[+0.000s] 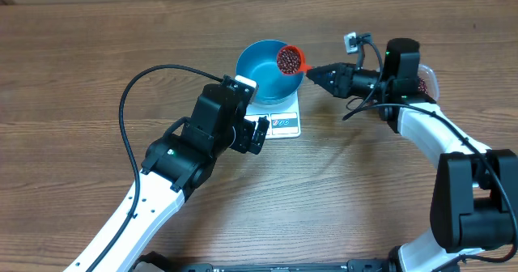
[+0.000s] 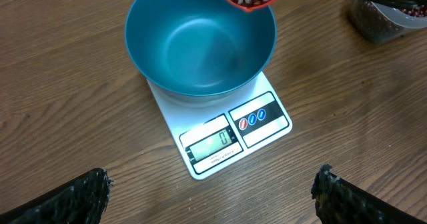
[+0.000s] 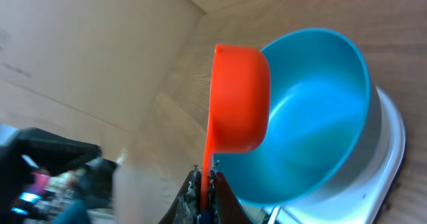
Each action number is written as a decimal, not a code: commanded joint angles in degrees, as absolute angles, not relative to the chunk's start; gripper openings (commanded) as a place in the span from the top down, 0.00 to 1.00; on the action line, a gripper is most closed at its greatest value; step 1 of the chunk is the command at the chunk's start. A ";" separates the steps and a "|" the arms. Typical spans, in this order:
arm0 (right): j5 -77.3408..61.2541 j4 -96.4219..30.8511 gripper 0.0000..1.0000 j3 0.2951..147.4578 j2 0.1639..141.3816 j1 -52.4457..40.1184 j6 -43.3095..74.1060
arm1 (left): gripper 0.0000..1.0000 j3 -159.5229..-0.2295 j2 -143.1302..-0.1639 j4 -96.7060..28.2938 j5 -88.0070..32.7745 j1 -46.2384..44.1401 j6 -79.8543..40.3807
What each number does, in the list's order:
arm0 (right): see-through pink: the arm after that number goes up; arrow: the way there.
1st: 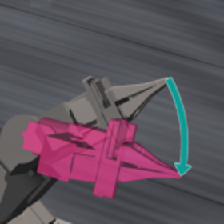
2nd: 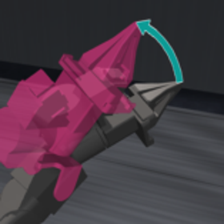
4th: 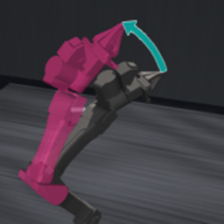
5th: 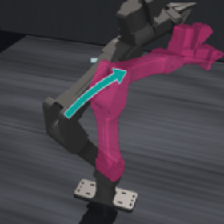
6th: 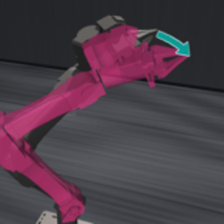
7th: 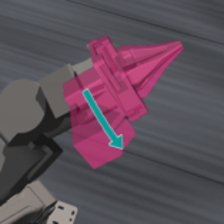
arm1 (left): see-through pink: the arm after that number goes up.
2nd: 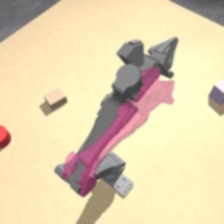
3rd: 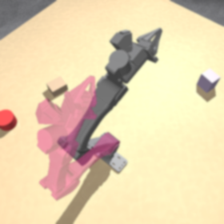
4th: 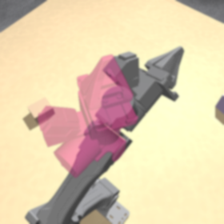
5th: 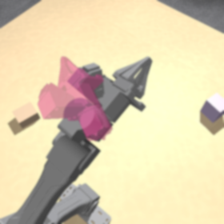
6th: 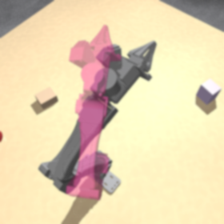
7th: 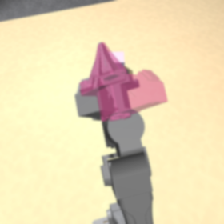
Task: Scoop item into bowl and weigh 150g on scale
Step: 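Tilt the red scoop with the right gripper to pour beans into bowl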
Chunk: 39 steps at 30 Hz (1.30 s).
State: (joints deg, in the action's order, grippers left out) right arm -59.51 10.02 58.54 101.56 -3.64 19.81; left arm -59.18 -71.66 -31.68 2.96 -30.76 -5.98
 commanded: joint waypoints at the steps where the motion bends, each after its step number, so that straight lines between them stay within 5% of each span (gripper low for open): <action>1: -53.01 11.09 0.96 59.22 101.82 -5.43 11.92 | 0.00 -59.11 -71.90 -31.51 2.28 -30.76 -5.30; 31: -53.23 13.96 0.96 59.22 101.82 -6.81 -35.00 | 0.00 -59.11 -71.90 -31.51 2.28 -30.76 -5.30; 39: -53.65 16.47 0.96 59.22 101.82 -6.81 -36.84 | 0.01 -59.11 -71.90 -31.51 2.28 -30.76 -5.30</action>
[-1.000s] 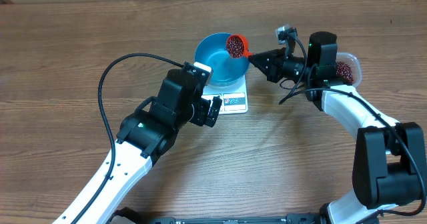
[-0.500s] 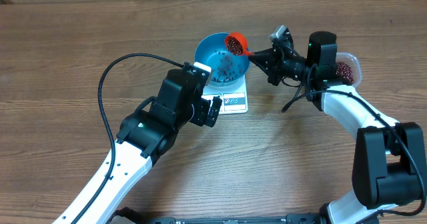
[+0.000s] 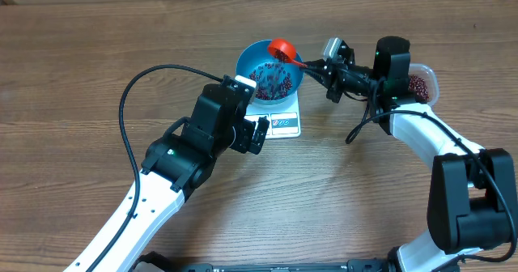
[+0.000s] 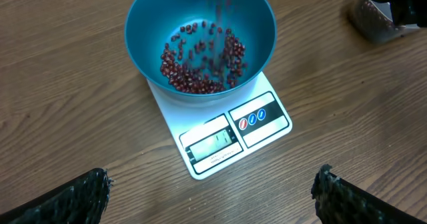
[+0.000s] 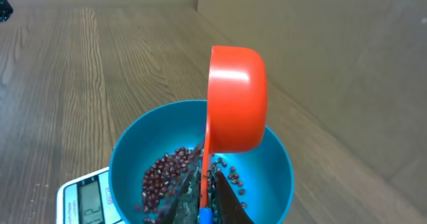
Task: Scoop item into bowl and weigh 150g on scale
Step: 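Tilt the red scoop with the right gripper to pour beans into bowl, then carry the empty scoop back right to the bean tub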
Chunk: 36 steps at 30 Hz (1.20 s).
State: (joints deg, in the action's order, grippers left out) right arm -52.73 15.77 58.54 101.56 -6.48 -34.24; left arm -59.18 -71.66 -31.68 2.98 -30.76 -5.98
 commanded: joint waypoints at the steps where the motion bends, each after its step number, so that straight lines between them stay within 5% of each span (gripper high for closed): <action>1: -53.67 16.51 0.96 59.22 101.82 -6.81 -37.26 | 0.00 -59.11 -71.90 -31.51 2.31 -30.76 -5.30; 14: -53.67 17.72 0.96 59.22 101.82 -6.81 -43.72 | 0.00 -59.11 -71.90 -31.51 2.28 -30.76 -5.30; 27: -53.67 20.71 0.96 59.24 96.12 -1.43 -1.39 | 0.00 -59.11 -71.90 -31.51 2.28 -30.76 -5.30; 36: -33.76 1.61 0.96 59.24 86.67 2.81 2.57 | 0.01 -59.11 -71.90 -31.51 2.28 -30.76 -5.30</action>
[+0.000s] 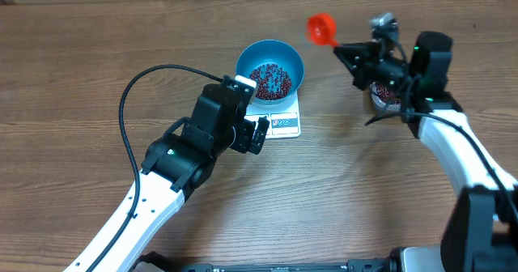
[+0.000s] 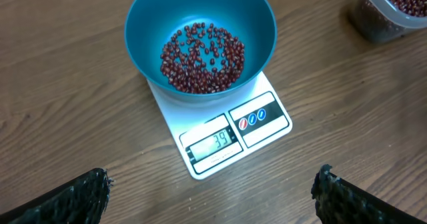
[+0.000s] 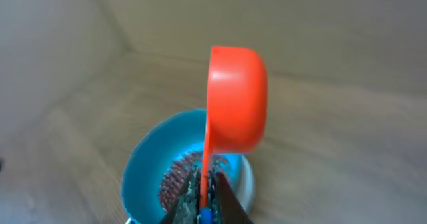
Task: Scoop item into bowl and weigh 150g on scale
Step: 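Carry the empty scoop back right to the bean tub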
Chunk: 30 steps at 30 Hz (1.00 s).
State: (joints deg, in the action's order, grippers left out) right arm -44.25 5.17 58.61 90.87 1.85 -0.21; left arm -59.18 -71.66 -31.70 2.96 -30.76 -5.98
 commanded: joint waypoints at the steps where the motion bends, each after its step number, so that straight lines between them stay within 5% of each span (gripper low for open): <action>1: -31.11 -0.64 0.96 59.24 85.62 3.05 2.57 | 0.00 -59.11 -71.90 -31.51 2.28 -30.76 -5.30; 13: 13.47 -26.09 0.96 59.22 77.47 3.25 -5.06 | 0.01 -59.11 -71.90 -31.51 2.28 -30.76 -5.30; 30: 15.40 -36.69 0.96 59.22 79.94 3.25 -5.08 | 0.01 -59.11 -71.90 -31.51 2.28 -30.76 -5.30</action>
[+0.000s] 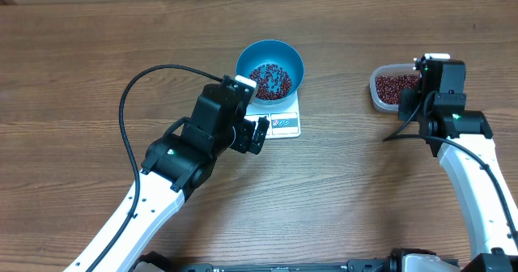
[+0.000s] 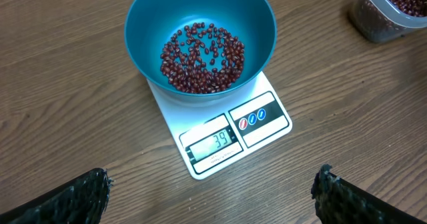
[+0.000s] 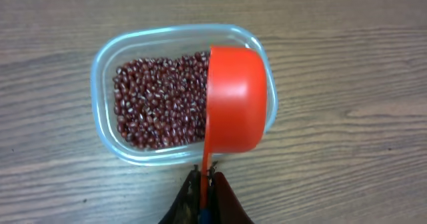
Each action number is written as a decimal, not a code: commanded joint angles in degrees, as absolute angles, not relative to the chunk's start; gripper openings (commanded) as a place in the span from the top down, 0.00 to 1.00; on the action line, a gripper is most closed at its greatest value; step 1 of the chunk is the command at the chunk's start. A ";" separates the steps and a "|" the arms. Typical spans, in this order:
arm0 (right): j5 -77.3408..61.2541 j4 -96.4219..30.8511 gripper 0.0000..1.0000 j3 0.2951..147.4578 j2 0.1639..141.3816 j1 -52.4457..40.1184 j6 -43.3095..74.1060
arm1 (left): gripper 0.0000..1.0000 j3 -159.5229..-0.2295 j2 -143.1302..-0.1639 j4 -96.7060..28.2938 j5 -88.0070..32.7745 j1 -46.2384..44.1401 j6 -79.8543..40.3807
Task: Scoop item into bowl and weigh 150g on scale
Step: 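Carry the empty scoop back right to the bean tub, then dip the red scoop into the beans again and scoop with the right gripper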
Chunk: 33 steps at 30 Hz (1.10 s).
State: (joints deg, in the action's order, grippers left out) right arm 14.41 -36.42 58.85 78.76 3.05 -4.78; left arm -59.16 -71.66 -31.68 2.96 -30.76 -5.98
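A blue bowl (image 1: 270, 68) holding a layer of red beans (image 2: 202, 57) stands on the white scale (image 2: 227, 134), whose display reads 39. My right gripper (image 3: 206, 177) is shut on the handle of the orange scoop (image 3: 237, 99), which hangs over the right side of the clear tub of red beans (image 3: 160, 104). In the overhead view the tub (image 1: 392, 87) sits at the right, with the right gripper over it and the scoop hidden. My left gripper (image 2: 210, 191) is open, held above the table on the near side of the scale.
A black cable (image 1: 133, 94) loops from the left arm over the table at the left. The back edge of the table runs along the top of the overhead view.
My right gripper has moved with the scoop from the air between bowl and tub to right above the tub. The left arm, bowl and the reading of 39 are unchanged.
The full scoop was held at the rim of the empty bowl, scale at 0. Then it was tipped over and beans were falling into the bowl. Then the scoop was away to the right and the scale read 39. Now it is over the tub.
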 commanded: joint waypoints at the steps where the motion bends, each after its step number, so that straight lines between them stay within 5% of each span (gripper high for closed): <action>1: 15.38 -36.82 0.96 59.22 80.42 3.25 -5.06 | 0.00 -59.11 -71.90 -31.51 2.28 -30.76 -5.30; 33: 16.84 -32.93 0.96 59.22 90.50 3.25 -9.56 | 0.00 -59.11 -71.90 -31.51 2.28 -30.76 -5.30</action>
State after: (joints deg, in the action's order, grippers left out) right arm 17.37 -32.71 58.85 89.91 3.03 -9.28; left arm -59.18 -71.66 -31.66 2.96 -30.76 -5.98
